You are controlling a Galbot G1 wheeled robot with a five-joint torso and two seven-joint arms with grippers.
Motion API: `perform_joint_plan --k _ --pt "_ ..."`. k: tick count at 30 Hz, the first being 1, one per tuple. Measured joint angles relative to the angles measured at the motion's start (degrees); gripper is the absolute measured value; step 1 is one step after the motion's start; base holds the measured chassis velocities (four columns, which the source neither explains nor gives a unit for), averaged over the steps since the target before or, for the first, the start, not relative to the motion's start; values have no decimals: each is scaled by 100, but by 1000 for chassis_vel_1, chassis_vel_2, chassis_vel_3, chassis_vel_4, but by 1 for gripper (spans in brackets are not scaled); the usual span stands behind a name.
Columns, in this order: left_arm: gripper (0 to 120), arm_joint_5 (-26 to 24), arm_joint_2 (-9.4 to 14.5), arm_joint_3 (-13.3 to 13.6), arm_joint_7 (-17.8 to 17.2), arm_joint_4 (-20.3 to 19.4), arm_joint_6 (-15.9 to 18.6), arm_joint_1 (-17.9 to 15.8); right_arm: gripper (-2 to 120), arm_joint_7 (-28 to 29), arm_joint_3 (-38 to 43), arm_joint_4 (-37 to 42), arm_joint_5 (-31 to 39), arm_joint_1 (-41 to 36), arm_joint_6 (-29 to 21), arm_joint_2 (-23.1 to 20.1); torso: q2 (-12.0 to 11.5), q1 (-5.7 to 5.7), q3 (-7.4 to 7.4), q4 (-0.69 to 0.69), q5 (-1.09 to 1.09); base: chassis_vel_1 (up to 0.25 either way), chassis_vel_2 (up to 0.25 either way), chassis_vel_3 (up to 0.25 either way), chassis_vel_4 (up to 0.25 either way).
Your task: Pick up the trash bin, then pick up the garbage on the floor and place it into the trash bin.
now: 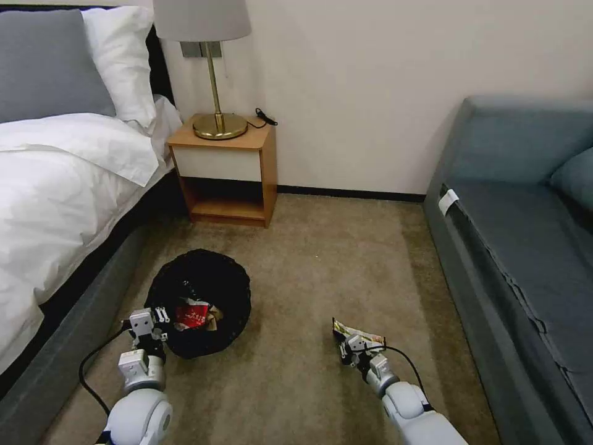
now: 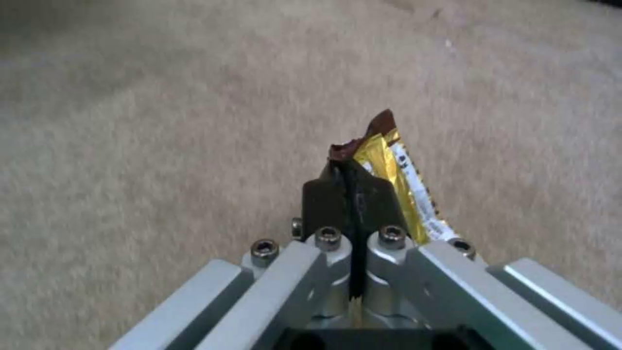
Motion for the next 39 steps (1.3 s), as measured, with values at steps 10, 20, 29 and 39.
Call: perform_joint_plan --k 10,20,29,39 --pt "2 32 -20 -7 7 -18 4 16 0 62 22 1027 222 -123 -176 -48 0 0 0 0 0 0 0 0 0" --pt "2 63 -52 1 15 -31 12 26 0 83 -72 2036 483 -126 -402 -66 0 0 0 0 0 0 0 0 0" --pt "2 96 -65 22 18 -31 31 16 0 35 -407 2933 1040 -4 -694 -73 0 0 0 0 0 0 0 0 0" --pt "2 154 -78 67 18 -91 88 -20 0 -355 -694 3430 2022 311 -850 -91 0 0 0 0 0 0 0 0 0"
